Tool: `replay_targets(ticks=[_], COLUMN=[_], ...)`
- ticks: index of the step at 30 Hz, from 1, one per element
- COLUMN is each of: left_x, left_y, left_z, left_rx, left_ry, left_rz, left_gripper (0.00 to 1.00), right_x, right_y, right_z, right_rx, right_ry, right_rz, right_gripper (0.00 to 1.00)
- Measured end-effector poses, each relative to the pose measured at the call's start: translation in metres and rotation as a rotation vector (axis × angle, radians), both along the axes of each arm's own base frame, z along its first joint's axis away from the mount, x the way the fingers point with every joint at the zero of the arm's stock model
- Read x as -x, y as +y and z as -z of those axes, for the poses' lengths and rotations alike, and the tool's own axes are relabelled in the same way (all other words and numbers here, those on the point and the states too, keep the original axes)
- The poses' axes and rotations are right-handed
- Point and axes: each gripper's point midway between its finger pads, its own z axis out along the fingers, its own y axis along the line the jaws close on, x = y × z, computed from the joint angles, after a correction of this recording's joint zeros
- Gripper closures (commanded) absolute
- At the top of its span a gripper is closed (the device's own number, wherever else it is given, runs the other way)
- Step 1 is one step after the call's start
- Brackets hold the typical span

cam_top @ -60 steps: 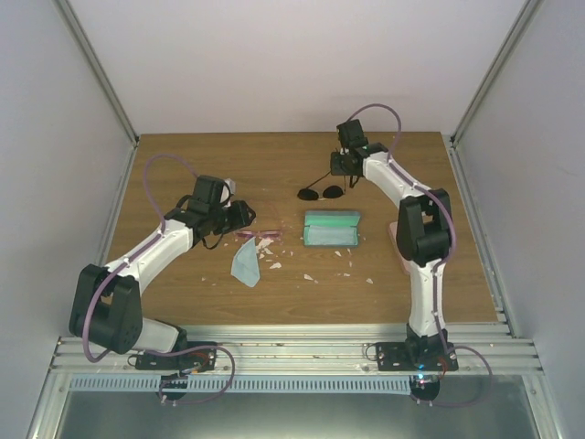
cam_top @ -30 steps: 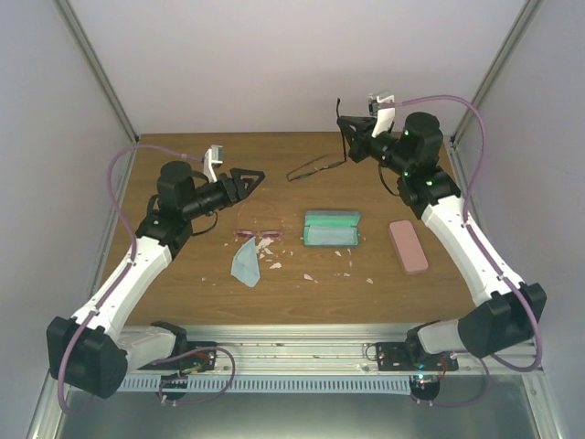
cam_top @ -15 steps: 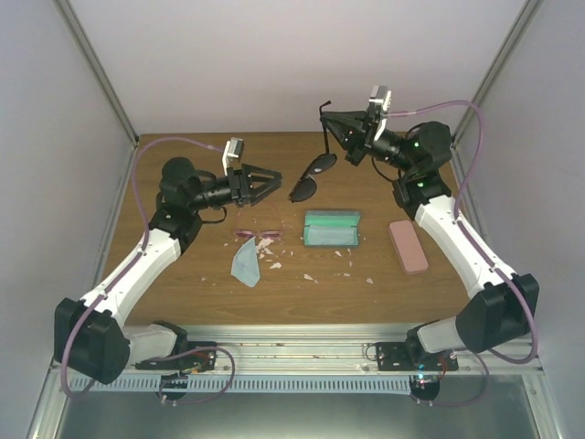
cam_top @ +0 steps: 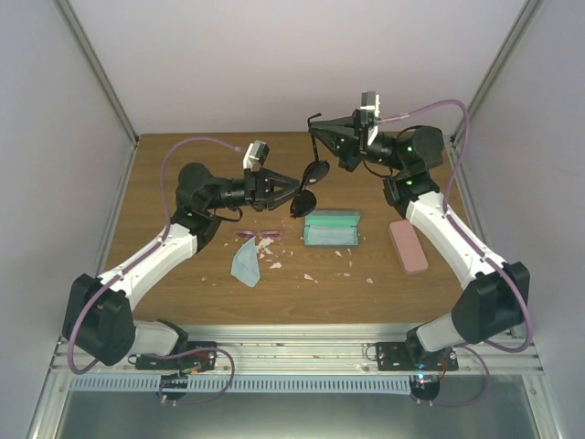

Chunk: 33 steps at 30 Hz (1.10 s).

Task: Organize the sunglasses
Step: Fold the sunglasses.

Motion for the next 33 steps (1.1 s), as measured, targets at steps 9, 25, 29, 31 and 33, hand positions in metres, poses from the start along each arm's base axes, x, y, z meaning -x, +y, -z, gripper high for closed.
replay_targets(ticks=[9,25,29,31,33], left_x=[0.008,0.006,0.007,0.007,0.006], left_y=[-0.007,-0.015,-0.015,-0.016,-0.017], left_z=[-0.002,0.009,0.008,0.009,0.011], left_rx=[0.019,0.008,0.011,0.009,0.006], left_ry=[0.005,0.048,0.051,0.055,0.065], left_rz=[0.056,0.08,0.084,0.089,0.092], left_gripper=[0.75,0.82,0.9,0.94,1.0], right_x=[-0.003,0.002,0.003,0.002,0.004], right_y=[0.006,0.008,0.01,0.011,0.01], right_z=[0.006,0.003,0.006,0.006,0.005], right_rx=[0.011,0.003,0.009,0.007,0.004], right_ry=[0.009,-0.014,-0.014,-0.016,-0.024], right_rz=[-0.031,-0.055,-0.071,-0.074,-0.078], right_gripper=[0.99,1.0,0.99,1.0,1.0])
